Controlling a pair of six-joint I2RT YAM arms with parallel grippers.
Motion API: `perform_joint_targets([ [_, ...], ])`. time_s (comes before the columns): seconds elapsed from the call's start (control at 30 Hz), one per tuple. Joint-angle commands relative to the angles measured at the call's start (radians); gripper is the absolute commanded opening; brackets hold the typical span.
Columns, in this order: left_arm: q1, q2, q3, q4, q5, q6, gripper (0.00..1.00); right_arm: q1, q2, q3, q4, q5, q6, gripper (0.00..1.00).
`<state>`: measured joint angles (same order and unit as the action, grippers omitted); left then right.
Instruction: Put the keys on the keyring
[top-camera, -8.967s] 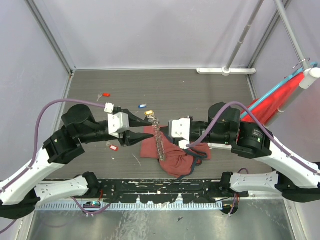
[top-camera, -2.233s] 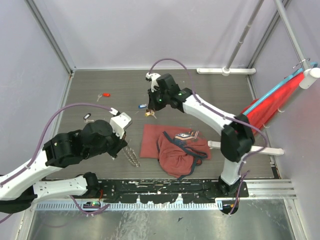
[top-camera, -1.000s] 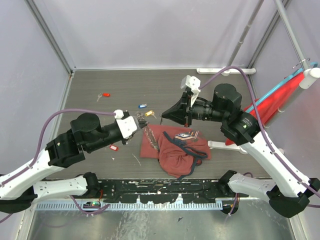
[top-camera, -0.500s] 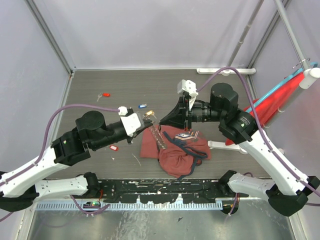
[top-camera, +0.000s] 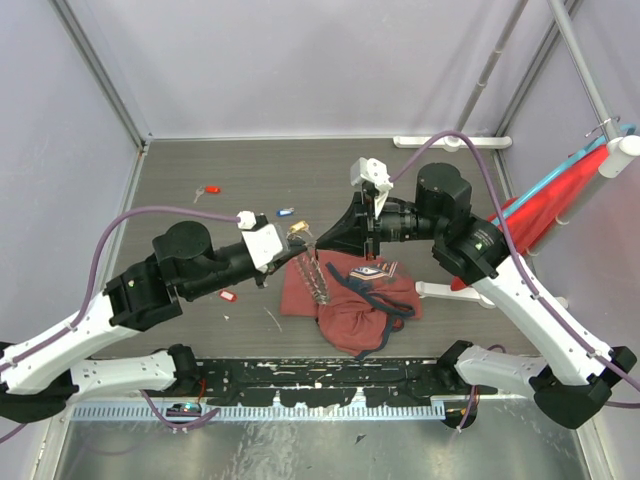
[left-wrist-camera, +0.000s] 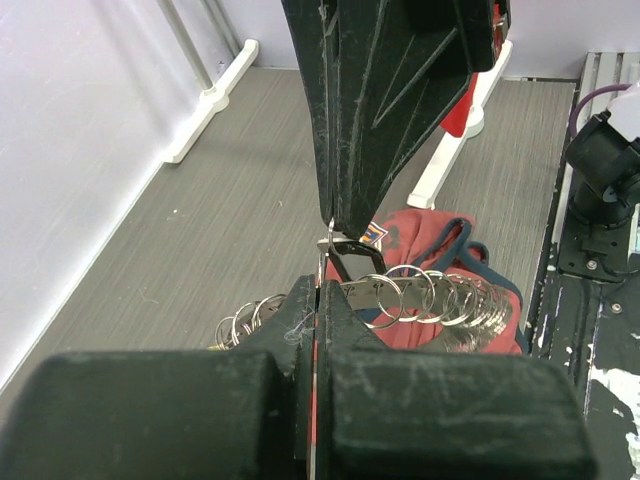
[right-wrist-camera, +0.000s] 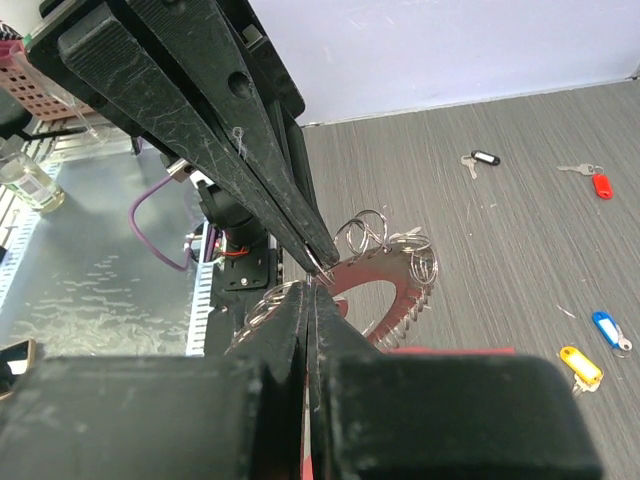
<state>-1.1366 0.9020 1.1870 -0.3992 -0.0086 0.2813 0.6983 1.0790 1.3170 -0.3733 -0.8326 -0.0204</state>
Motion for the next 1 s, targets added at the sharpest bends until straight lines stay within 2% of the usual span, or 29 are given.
perform_joint_targets([
  [0.0,0.002,0.004,0.041,0.074,0.015,-0.020,0.00,0.001,0.002,0.021,0.051,-0.023,0.014,0.01],
  [0.53,0.002,0.002,0.039,0.077,0.029,-0.031,0.00,0.001,0.001,0.015,0.032,-0.002,0.006,0.01],
  [0.97,0.002,-0.008,0.032,0.078,0.036,-0.031,0.00,0.002,-0.006,0.022,0.003,0.079,-0.004,0.01],
])
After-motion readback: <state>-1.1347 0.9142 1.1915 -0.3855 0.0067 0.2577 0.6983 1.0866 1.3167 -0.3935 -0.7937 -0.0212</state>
